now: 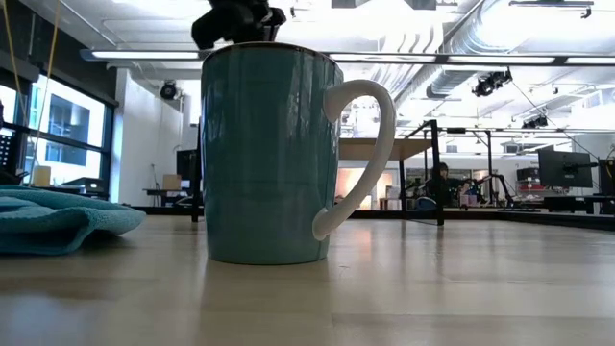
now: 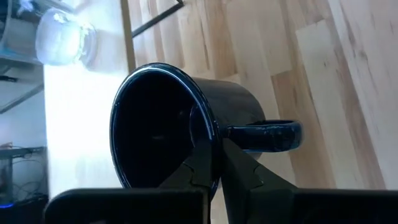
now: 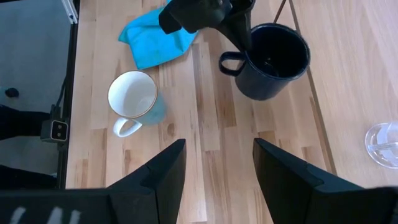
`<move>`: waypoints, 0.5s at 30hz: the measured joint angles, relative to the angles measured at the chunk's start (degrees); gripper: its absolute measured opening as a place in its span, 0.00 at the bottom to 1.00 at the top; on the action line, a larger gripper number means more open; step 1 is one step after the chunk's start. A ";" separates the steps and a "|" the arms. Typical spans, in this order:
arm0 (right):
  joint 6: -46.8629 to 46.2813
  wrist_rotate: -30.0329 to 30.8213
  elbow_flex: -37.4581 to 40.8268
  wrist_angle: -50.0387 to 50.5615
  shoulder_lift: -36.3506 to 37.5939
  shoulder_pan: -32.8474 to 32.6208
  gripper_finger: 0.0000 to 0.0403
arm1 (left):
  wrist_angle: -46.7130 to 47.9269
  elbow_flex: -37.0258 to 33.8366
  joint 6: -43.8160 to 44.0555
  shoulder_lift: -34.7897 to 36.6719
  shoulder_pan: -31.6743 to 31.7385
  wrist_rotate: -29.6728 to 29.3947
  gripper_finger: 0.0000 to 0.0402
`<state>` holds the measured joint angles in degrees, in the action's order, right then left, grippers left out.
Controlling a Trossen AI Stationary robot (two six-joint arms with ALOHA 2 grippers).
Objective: Stack small to large cups/mugs on shelf
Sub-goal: Put the dark blue mug on the shelf
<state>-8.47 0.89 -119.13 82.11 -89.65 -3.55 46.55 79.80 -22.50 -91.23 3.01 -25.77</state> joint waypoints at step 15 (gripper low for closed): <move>1.27 0.05 0.02 1.25 0.02 -0.24 0.44 | 7.88 10.64 -1.29 -4.25 1.66 -4.85 0.00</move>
<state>-7.20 0.94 -119.11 83.35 -89.63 -3.79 54.43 90.44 -23.78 -95.48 4.67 -30.62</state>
